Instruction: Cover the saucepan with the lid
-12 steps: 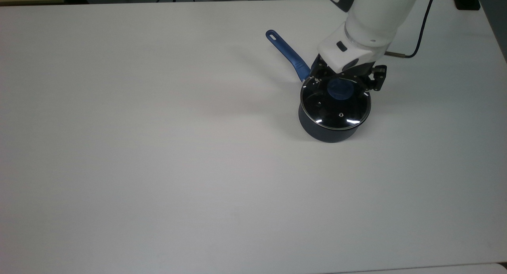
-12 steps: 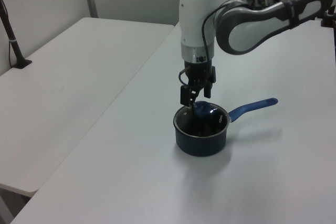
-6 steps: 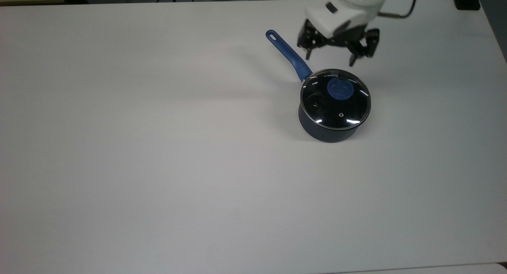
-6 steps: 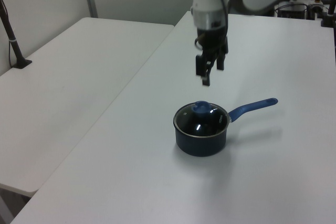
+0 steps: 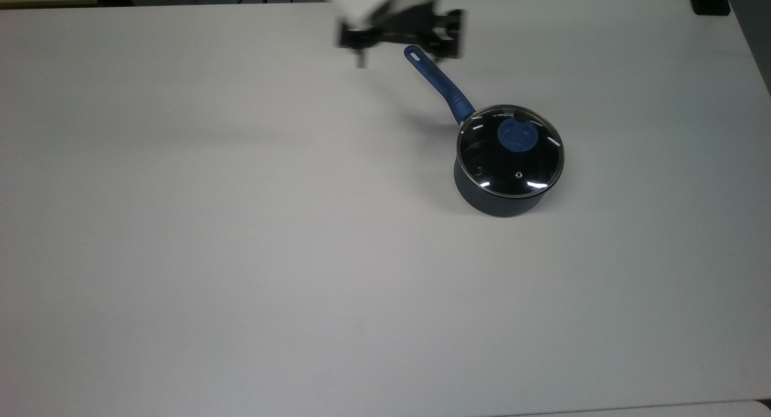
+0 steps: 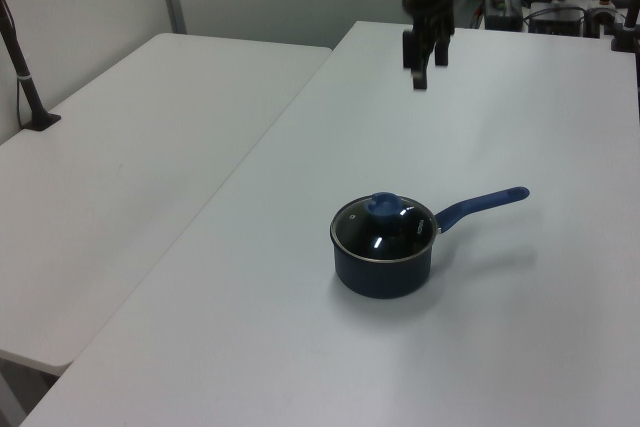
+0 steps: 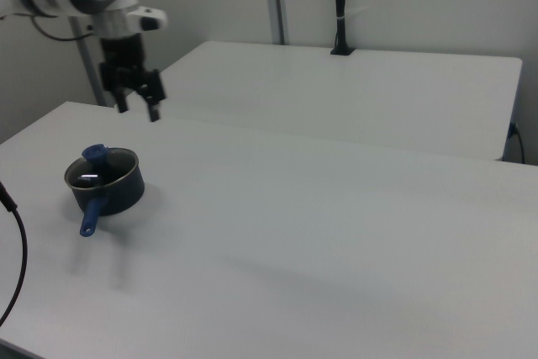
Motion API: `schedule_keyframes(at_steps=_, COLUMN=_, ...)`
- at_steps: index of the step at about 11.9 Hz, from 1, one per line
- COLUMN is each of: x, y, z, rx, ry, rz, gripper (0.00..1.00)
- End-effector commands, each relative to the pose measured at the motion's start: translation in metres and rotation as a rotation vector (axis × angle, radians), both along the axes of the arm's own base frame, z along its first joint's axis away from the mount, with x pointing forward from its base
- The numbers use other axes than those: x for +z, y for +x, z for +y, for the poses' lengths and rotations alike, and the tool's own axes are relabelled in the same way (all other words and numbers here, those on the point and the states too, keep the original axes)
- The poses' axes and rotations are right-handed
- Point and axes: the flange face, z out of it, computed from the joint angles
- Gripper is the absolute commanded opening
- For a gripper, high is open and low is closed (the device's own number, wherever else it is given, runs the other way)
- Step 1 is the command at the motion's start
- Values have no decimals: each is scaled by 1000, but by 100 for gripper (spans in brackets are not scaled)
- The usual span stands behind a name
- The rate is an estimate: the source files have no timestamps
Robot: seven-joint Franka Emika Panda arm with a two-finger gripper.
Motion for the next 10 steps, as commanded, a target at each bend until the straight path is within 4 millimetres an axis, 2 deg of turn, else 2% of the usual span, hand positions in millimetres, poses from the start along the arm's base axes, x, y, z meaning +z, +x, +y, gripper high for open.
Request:
schedule_keyframes(at_steps=1, x=27, y=-12, z=-93, rx=31, ry=31, rz=-5, gripper=100)
schedule_keyframes(at_steps=4, x=30, y=-15, z=-136, rx=-6, ry=1, rz=-2, gripper=100)
schedule_keyframes(at_steps=5, x=31, y=-15, z=-156, rx=-37, ry=4, rz=-6, gripper=100)
schedule_keyframes(at_steps=10, x=31, y=-16, z=-166, rx=-66, ry=1, rz=-8, gripper=100)
